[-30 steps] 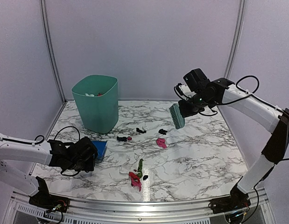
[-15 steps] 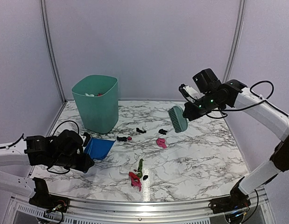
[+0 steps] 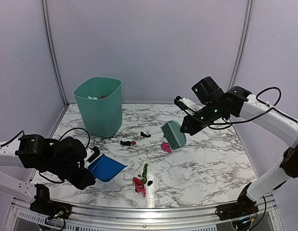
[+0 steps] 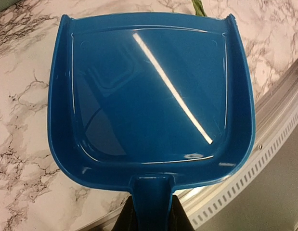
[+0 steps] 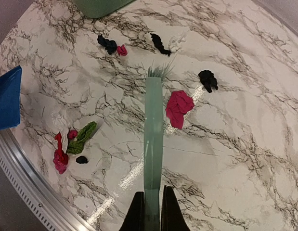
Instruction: Sweep away the paper scraps from the table
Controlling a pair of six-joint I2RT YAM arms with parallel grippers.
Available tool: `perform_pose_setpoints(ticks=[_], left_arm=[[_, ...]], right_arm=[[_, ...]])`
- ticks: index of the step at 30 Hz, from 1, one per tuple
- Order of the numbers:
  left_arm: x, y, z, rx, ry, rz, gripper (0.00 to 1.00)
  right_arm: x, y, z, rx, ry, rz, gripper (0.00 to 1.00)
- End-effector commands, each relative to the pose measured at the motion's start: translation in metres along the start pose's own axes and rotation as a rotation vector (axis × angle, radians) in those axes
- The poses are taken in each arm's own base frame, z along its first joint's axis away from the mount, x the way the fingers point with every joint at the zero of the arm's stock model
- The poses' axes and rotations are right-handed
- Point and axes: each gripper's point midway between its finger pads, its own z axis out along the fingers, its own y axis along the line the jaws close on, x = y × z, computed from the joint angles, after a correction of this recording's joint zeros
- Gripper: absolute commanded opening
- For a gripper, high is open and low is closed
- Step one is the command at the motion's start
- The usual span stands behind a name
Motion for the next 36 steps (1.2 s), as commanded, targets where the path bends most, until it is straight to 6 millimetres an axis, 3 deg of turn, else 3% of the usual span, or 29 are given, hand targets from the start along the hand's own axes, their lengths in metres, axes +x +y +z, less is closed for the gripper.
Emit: perform_pose_setpoints(ticks=[1, 8, 24, 36], left_arm=[[0.033, 0.008, -0.005, -0.073, 0.123, 0.080, 0.01], [0.062, 0.001, 0.007, -0.137, 0.205, 0.204, 0.00], [0.064, -0.033, 0.045, -0.151, 0.300, 0.365, 0.00], [0.068, -0.036, 0.063, -0.138, 0.383, 0.356, 0.00]], right_arm=[[-0.002, 0.020, 0.002, -0.025, 0.008, -0.008, 0.00], [0.009, 0.033, 0.014, -0.042, 0.069, -0.003, 0.00], [0.045, 0.069, 0.044, -0.045, 0.274, -0.006, 0.00], [0.045, 0.084, 0.063, -0.080, 0.331, 0.040, 0.00]])
